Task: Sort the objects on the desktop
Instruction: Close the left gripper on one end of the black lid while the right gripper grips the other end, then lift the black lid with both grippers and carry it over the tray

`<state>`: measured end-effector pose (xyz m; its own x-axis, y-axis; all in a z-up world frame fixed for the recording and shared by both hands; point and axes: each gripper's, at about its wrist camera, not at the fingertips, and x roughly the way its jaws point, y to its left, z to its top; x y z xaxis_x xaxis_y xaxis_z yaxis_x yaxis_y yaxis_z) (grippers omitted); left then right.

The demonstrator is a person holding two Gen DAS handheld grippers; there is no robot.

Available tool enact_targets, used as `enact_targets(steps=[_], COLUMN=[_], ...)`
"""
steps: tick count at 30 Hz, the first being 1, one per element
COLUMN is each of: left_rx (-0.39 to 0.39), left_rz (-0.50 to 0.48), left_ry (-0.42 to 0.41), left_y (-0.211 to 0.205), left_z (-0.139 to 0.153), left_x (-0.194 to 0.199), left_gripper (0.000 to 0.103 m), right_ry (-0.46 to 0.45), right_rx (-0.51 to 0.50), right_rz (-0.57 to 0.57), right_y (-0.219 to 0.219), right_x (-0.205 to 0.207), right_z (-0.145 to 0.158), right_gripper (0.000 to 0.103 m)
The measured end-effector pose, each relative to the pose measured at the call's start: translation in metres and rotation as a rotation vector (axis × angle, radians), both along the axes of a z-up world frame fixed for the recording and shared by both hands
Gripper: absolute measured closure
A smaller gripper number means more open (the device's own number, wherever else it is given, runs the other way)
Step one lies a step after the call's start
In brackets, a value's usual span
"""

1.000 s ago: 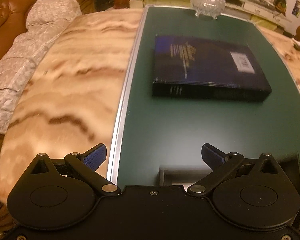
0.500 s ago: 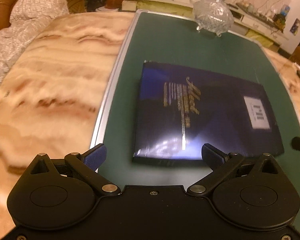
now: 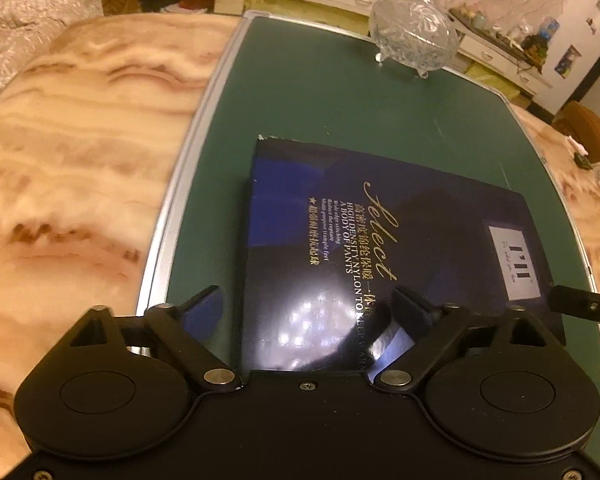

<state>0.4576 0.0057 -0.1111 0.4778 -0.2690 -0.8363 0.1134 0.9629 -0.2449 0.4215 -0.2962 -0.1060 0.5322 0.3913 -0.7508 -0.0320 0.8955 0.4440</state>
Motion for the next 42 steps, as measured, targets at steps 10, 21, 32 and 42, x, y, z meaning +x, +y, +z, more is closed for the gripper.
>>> enact_targets(steps=[10,21,32,42], left_rx=[-0.049,-0.036,-0.021,-0.018], left_rz=[-0.014,-0.047,-0.059,-0.066], left_ry=[0.009,0.02,-0.01,-0.024], left_y=[0.007,0.003,0.006,0.01], left_z=[-0.006,-0.001,0.033,0.066], left_x=[0.007,0.002,-0.029,-0.083], left_gripper=[0.018,0.023,0.023,0.023], right_ry=[0.029,0.029,-0.003,-0.013], right_rx=[0.002,-0.018,-0.039,-0.058], right_rz=[-0.003,-0.009,0.0,0.001], right_y=[0.0,0.003,0.013,0.02], right_x=[0.008,0.004,-0.023,-0.076], right_z=[-0.011,-0.011,0.021,0.058], right_gripper=[0.016,0.021,0.021,0.021])
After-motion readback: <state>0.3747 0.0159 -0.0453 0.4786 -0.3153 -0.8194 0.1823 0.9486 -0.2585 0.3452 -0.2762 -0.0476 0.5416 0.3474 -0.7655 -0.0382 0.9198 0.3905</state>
